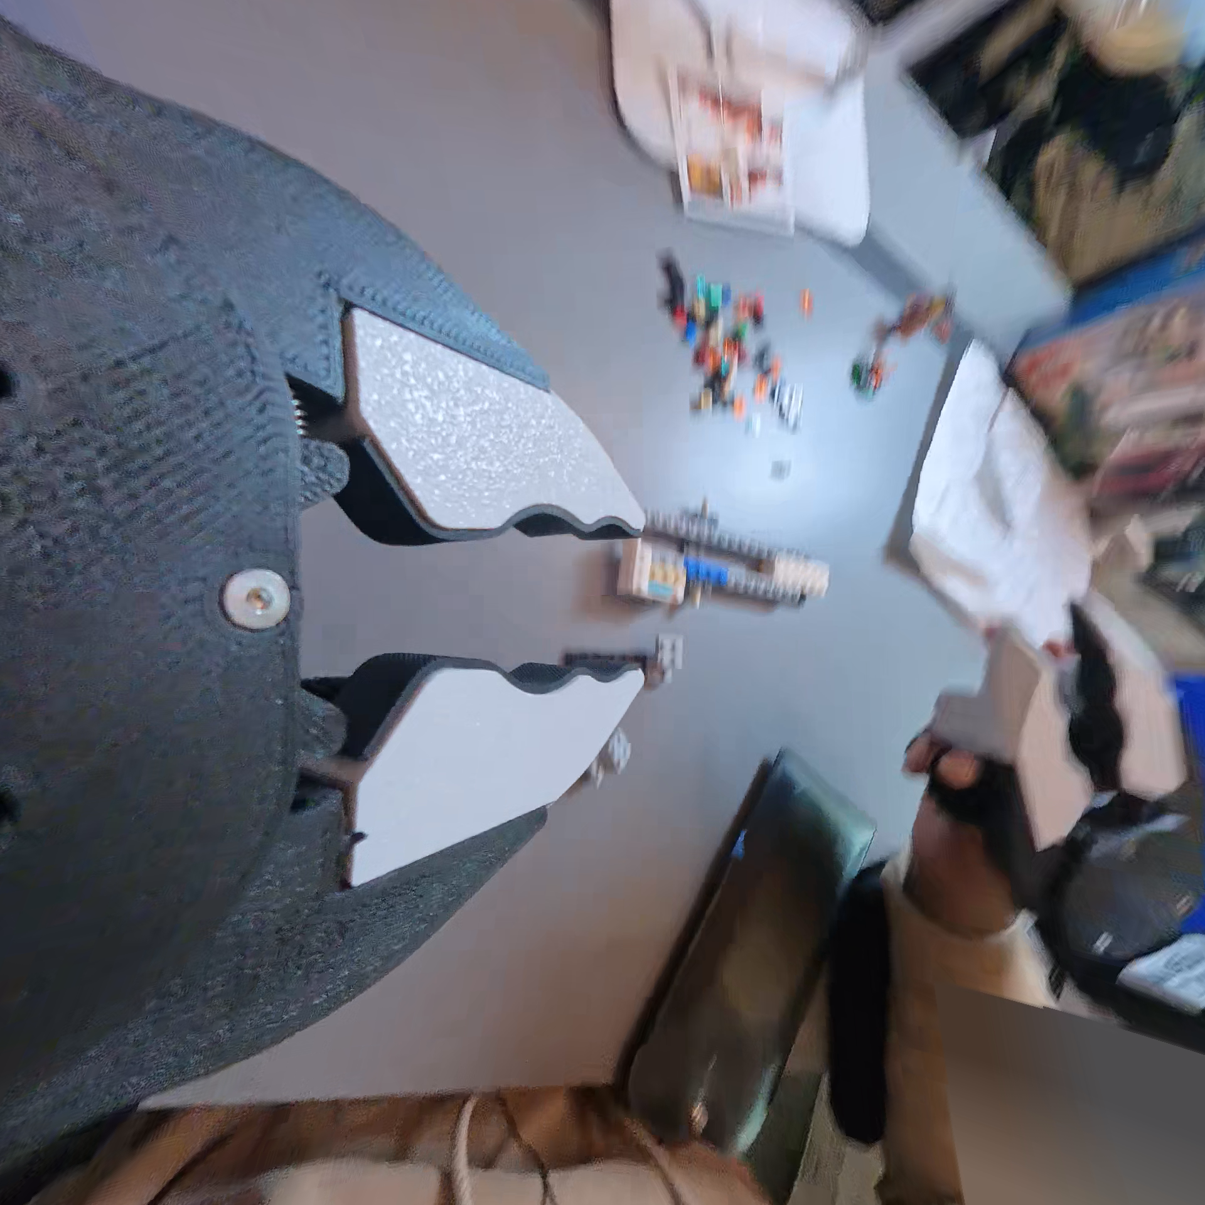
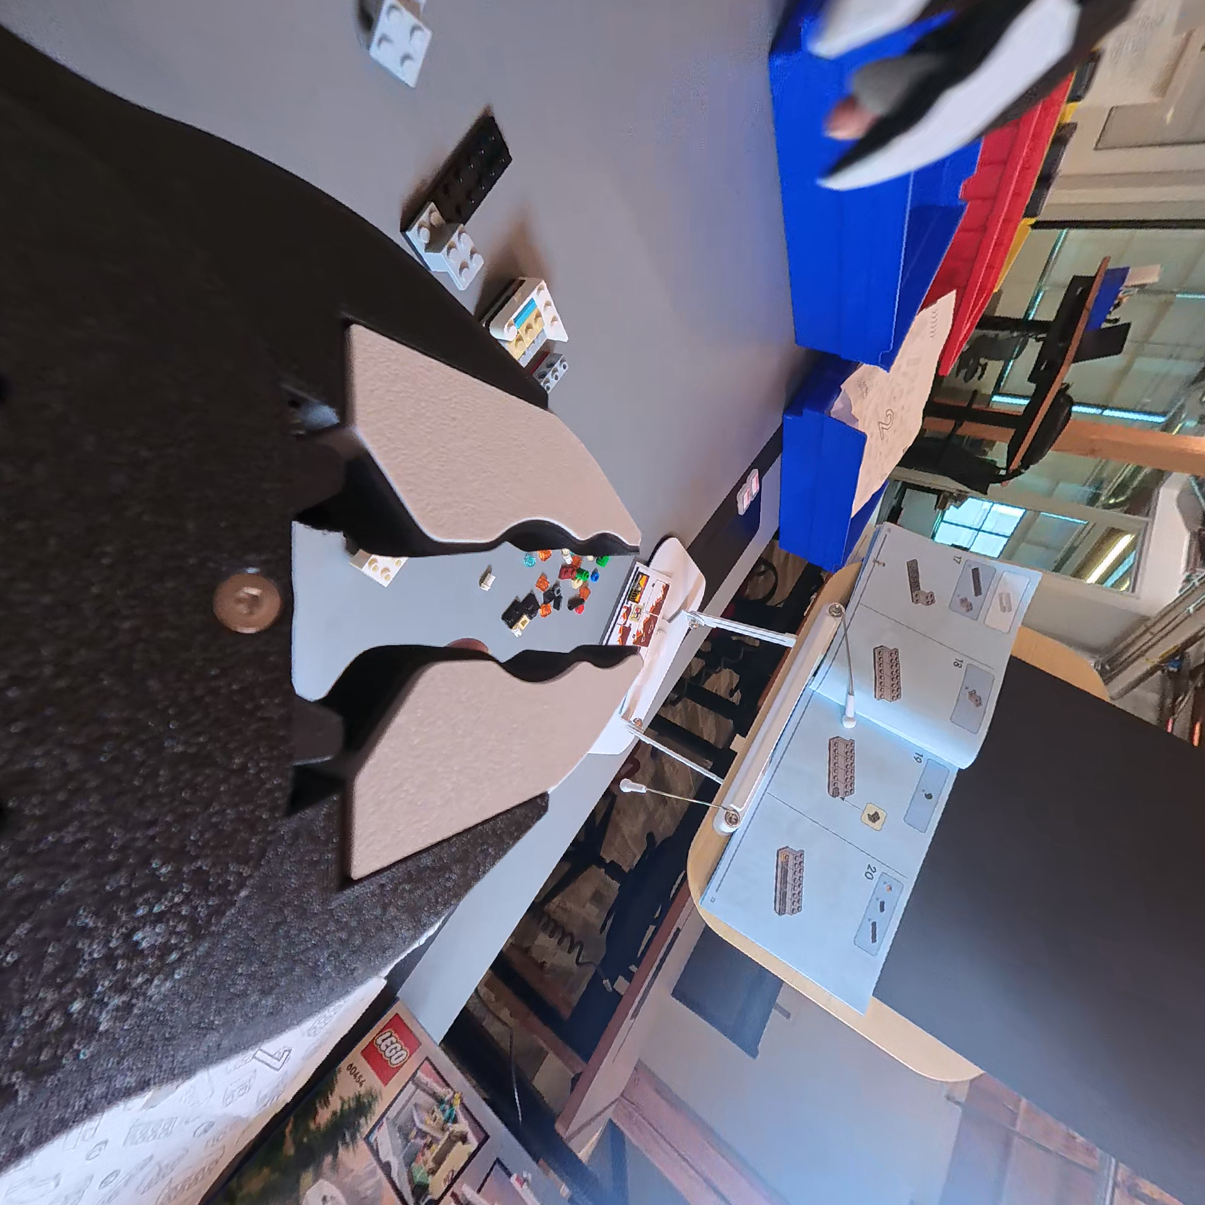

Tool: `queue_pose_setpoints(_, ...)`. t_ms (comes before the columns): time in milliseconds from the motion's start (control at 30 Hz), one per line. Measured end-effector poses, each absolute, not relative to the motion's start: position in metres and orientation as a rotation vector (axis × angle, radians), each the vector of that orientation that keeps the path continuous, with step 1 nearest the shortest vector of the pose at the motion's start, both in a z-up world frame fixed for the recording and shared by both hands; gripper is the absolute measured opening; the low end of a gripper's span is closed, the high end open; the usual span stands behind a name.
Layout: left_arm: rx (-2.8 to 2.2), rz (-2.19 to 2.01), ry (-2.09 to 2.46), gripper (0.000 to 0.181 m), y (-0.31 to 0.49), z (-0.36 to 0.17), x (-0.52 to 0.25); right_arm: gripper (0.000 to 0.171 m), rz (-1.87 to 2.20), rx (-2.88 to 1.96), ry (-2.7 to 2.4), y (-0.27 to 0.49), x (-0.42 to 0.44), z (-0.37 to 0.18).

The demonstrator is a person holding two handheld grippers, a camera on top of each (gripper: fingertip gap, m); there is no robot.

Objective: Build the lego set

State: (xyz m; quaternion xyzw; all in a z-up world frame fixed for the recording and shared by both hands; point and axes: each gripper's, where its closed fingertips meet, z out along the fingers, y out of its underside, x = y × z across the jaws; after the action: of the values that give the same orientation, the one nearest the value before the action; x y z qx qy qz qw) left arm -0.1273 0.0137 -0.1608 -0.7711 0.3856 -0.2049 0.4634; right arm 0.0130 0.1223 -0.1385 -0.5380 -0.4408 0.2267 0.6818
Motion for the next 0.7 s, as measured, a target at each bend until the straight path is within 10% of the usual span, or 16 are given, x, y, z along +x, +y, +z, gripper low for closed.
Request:
queue_pose_setpoints(167,-1.925,-0.039,0.495,0.027,0.029,-0.092,-0.299,0.026,0.507,-1.213,-0.997,0.123,0.012,-0.14)
queue_pose_setpoints(333,-2.401,0.283,0.322,0.033,0.002,-0.173,-0.444,0.025,0.526,-1.228,-1.017,0.121,0.008,-0.146)
queue_pose_setpoints(700,-2.632,0.269,0.443,0.032,0.0,-0.25,-0.475,0.024,0.52,-1.218,-1.093,0.111,-0.008,-0.161)
